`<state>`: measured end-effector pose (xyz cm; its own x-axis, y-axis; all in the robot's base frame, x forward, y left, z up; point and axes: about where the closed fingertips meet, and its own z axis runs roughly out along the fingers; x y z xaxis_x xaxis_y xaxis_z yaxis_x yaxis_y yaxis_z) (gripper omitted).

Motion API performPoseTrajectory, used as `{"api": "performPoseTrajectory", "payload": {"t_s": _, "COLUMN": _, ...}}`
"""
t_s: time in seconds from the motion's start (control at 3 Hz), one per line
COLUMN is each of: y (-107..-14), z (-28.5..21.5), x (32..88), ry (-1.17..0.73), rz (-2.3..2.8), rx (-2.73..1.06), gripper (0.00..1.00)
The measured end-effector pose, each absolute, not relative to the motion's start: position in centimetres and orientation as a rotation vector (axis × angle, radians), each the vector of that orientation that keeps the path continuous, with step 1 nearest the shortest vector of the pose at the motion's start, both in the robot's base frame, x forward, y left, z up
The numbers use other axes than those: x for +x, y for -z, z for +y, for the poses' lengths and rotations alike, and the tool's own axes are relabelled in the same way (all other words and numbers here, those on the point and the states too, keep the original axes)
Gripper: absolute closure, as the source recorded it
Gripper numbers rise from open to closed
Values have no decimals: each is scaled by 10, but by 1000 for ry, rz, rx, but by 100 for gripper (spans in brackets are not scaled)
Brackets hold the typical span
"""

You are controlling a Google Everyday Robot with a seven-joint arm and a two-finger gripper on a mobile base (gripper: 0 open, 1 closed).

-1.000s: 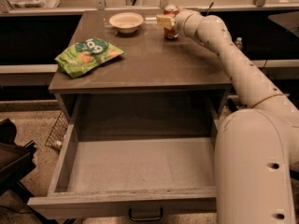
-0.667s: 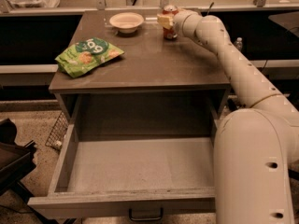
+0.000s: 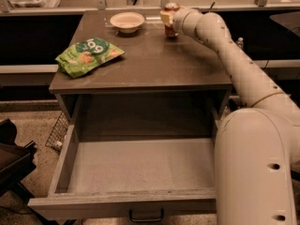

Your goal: Place coke can into top drawer

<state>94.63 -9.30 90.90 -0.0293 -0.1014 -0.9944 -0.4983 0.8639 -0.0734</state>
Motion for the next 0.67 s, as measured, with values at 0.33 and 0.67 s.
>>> {"api": "performPoseTrajectory", "payload": {"t_s": 0.33, "y": -937, "z": -99, "x": 937, "ry": -335, "rz": 1576, "rx": -478, "gripper": 100}}
{"api": "performPoseTrajectory", "payload": {"t_s": 0.67, "y": -977, "z": -119, "x": 908, "ry": -323, "rz": 1557, "rx": -468, "gripper": 100}}
